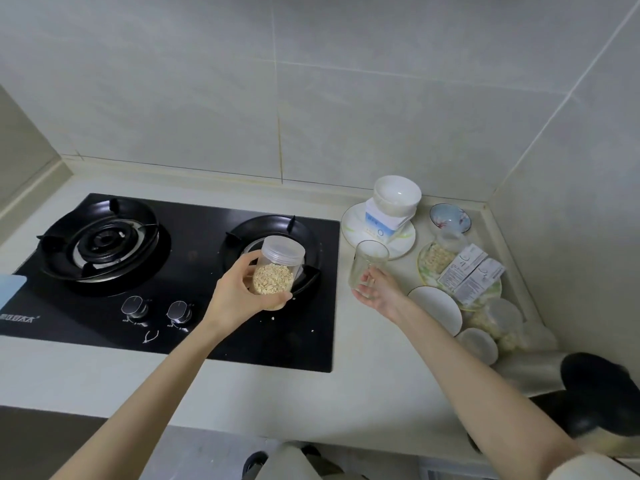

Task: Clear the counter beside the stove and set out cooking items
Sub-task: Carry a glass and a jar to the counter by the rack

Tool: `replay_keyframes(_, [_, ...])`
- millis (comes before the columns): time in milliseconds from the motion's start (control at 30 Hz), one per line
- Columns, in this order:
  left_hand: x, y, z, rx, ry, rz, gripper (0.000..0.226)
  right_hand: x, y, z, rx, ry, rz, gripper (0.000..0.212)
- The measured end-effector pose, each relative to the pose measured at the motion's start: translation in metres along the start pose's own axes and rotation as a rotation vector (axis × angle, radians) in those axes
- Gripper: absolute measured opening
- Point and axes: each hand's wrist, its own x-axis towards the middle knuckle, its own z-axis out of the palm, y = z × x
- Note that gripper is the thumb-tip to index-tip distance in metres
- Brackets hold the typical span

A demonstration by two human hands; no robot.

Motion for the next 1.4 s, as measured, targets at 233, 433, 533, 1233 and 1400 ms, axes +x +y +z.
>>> replay_keyframes(233, [-0.014, 0.006, -0.005, -0.019, 0.098, -0.032, 0.079, -0.034, -0.037, -0.005, -0.248, -0.205, -0.133, 0.028])
replay_keyframes(433, [-0.037, 0.015, -0.030, -0.104, 0.226, -0.092, 0.092, -0.083, -0.062, 0.027, -0.342, -0.490, -0.227, 0.024])
replay_keyframes(533, [-0.055, 0.019, -0.050, -0.123, 0.289, -0.099, 0.093, -0.101, -0.060, 0.054, -0.374, -0.591, -0.239, 0.024])
replay_keyframes(1233, [-0.366, -0.087, -0.297, -0.114, 0.919, -0.323, 0.076, -0.287, 0.160, 0.343, -0.714, -1.190, -0.035, 0.025])
replay_keyframes(1400, [-0.467, -0.109, -0.350, -0.108, 1.061, -0.362, 0.078, -0.361, 0.241, 0.410, -0.763, -1.318, 0.032, 0.026])
